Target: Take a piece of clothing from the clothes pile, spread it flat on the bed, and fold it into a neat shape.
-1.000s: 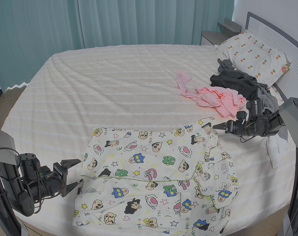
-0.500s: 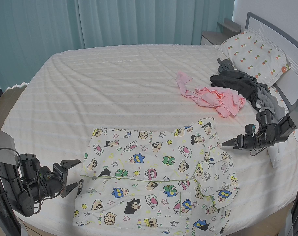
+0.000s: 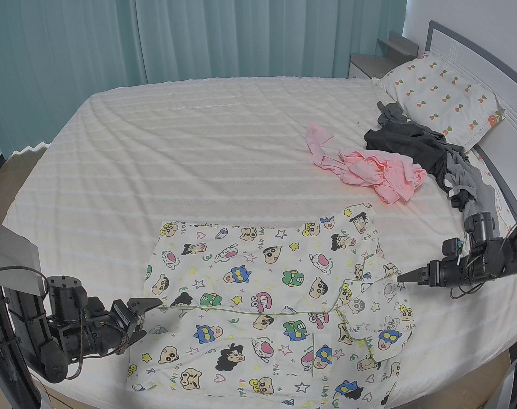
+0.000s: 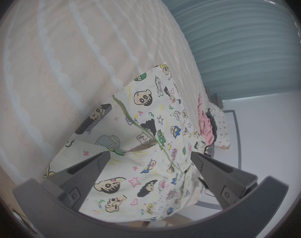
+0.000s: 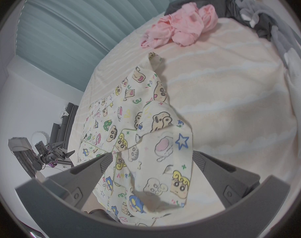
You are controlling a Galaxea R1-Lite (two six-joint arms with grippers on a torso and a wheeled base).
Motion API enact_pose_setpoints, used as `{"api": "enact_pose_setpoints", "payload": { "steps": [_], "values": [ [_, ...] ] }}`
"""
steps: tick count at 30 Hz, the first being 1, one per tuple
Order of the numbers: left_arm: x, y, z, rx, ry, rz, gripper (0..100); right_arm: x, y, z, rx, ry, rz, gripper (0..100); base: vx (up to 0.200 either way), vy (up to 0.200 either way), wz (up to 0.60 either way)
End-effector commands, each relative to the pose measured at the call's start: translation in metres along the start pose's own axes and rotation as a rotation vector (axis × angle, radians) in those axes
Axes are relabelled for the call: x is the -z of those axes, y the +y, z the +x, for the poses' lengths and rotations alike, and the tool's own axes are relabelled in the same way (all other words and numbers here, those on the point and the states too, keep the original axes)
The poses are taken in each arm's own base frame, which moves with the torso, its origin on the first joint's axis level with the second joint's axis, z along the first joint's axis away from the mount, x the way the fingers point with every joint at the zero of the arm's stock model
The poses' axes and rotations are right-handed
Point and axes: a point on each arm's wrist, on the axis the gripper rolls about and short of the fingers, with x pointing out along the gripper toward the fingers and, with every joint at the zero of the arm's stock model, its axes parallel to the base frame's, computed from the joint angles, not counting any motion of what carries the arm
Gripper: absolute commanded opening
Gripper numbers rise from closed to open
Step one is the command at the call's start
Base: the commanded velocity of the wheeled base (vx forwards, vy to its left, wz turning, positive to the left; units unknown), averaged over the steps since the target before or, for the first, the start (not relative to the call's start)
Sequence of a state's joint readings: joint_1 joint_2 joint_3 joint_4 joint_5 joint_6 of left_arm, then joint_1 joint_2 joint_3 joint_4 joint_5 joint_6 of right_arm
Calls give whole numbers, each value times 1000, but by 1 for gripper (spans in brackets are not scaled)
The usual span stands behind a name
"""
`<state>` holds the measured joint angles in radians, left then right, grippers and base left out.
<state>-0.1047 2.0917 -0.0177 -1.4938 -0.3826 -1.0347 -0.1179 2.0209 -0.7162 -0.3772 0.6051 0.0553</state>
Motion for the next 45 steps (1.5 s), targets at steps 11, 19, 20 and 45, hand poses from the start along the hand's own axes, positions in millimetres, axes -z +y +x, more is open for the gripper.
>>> {"api": "enact_pose_setpoints", "payload": {
  "steps": [11, 19, 20, 45],
  "values": [
    [3, 16, 37, -191, -85, 398, 100, 73, 80, -99, 72, -299, -203, 100, 0, 0, 0],
    [6, 25, 50, -168, 17, 541, 100, 85, 98, -110, 18, -331, -261, 100, 0, 0, 0],
    [6, 24, 50, -159, 23, 540, 100, 86, 98, -111, 20, -332, -262, 100, 0, 0, 0],
    [48, -11, 13, -55, 126, 437, 100, 87, 95, -106, 19, -302, -244, 100, 0, 0, 0]
  ]
}}
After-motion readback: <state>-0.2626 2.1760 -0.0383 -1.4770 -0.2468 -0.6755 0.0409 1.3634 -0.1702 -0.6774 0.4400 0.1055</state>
